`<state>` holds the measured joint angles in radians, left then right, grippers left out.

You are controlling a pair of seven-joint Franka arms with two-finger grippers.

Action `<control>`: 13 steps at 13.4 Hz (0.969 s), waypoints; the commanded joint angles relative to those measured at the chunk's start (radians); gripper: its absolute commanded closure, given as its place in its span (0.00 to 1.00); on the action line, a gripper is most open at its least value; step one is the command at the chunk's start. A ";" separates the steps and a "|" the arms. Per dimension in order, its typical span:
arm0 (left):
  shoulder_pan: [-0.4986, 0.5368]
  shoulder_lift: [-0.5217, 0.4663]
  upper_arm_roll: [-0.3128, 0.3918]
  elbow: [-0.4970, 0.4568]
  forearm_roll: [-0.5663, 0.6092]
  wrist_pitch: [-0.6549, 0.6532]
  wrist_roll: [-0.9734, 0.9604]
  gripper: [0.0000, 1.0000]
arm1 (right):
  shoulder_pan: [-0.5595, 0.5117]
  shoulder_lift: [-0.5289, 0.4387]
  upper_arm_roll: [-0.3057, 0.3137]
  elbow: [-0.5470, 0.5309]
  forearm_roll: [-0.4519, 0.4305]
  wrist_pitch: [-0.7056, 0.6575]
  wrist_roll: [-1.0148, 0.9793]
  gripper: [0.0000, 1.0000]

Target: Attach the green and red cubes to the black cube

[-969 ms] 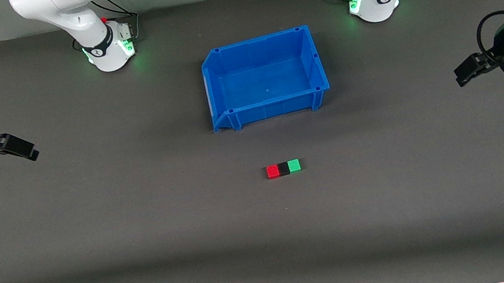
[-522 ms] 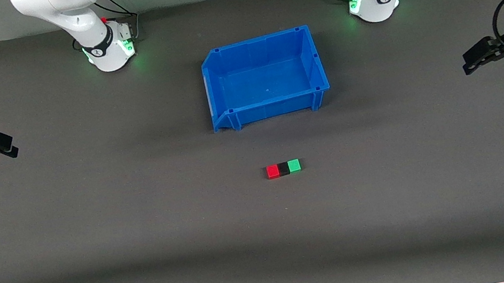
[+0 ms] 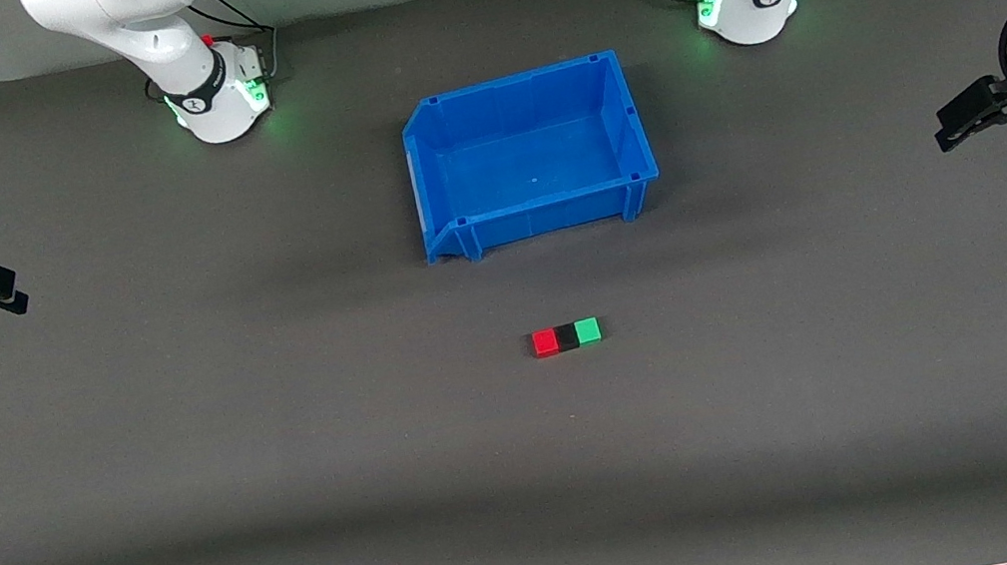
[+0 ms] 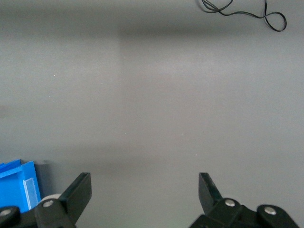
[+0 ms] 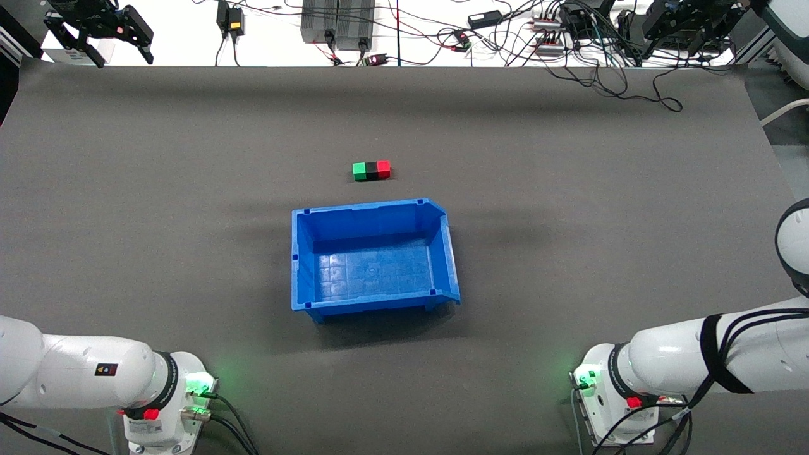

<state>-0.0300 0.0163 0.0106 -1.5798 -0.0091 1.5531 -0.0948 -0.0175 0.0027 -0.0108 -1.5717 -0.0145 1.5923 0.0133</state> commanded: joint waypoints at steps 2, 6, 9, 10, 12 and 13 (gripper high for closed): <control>-0.011 -0.012 0.006 -0.014 0.043 0.015 0.013 0.00 | 0.016 -0.024 -0.018 -0.025 0.019 -0.003 -0.023 0.00; -0.004 -0.010 0.009 -0.011 -0.003 0.016 0.015 0.00 | 0.019 -0.023 -0.017 -0.025 0.044 -0.014 -0.016 0.00; -0.008 -0.016 0.008 -0.012 -0.003 0.016 0.015 0.00 | 0.019 -0.020 -0.014 -0.024 0.045 -0.029 -0.010 0.00; -0.011 -0.015 0.008 -0.014 -0.002 0.013 0.015 0.00 | 0.019 -0.017 -0.014 -0.022 0.057 -0.026 -0.010 0.00; -0.011 -0.007 0.008 -0.017 -0.003 0.019 0.013 0.00 | 0.016 -0.015 -0.015 -0.015 0.070 -0.026 -0.010 0.00; -0.013 -0.007 0.008 -0.017 -0.003 0.019 0.013 0.00 | 0.016 -0.012 -0.015 -0.013 0.070 -0.026 -0.010 0.00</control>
<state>-0.0313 0.0159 0.0103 -1.5875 -0.0018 1.5628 -0.0946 -0.0111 0.0027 -0.0122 -1.5818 0.0350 1.5701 0.0132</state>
